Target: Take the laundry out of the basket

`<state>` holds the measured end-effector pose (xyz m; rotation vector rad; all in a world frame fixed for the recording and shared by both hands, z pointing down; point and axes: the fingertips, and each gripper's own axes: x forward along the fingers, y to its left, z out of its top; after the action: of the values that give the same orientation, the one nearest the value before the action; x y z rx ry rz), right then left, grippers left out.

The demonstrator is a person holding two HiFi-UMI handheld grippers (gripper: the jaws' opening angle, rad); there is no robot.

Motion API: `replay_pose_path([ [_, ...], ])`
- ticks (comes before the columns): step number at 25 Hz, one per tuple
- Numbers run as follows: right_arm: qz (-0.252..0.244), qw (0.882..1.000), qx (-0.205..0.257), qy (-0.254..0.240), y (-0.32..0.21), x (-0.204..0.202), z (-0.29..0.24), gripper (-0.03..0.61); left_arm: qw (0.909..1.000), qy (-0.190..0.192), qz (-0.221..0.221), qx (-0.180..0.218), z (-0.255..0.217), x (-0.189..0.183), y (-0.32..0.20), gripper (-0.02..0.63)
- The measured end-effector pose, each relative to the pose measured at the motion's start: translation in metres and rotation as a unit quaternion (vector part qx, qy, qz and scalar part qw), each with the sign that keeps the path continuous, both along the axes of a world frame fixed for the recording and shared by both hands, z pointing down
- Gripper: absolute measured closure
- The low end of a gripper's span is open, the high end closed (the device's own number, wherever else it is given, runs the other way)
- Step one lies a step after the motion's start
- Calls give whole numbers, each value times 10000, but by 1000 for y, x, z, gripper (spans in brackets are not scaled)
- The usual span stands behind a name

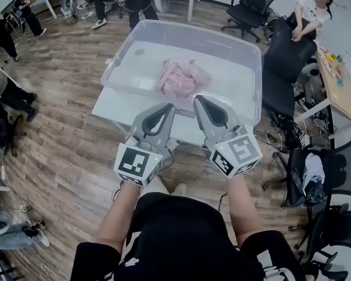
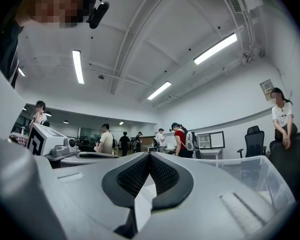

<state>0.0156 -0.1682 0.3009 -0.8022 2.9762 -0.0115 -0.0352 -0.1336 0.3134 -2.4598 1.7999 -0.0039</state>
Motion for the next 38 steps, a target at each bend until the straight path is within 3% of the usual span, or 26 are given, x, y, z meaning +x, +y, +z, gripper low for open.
replay_pose_path([
  [5, -28, 10000, 24, -29, -10, -4, -4, 578, 9998, -196, 26, 17, -1, 1, -8, 604],
  [13, 40, 10000, 56, -7, -38, -19, -4, 578, 9996, -152, 133, 173, -11, -14, -40, 604],
  [38, 300, 9992, -151, 229, -171, -87, 4, 579, 9987, 8, 488, 114, -16, -80, -173, 604],
])
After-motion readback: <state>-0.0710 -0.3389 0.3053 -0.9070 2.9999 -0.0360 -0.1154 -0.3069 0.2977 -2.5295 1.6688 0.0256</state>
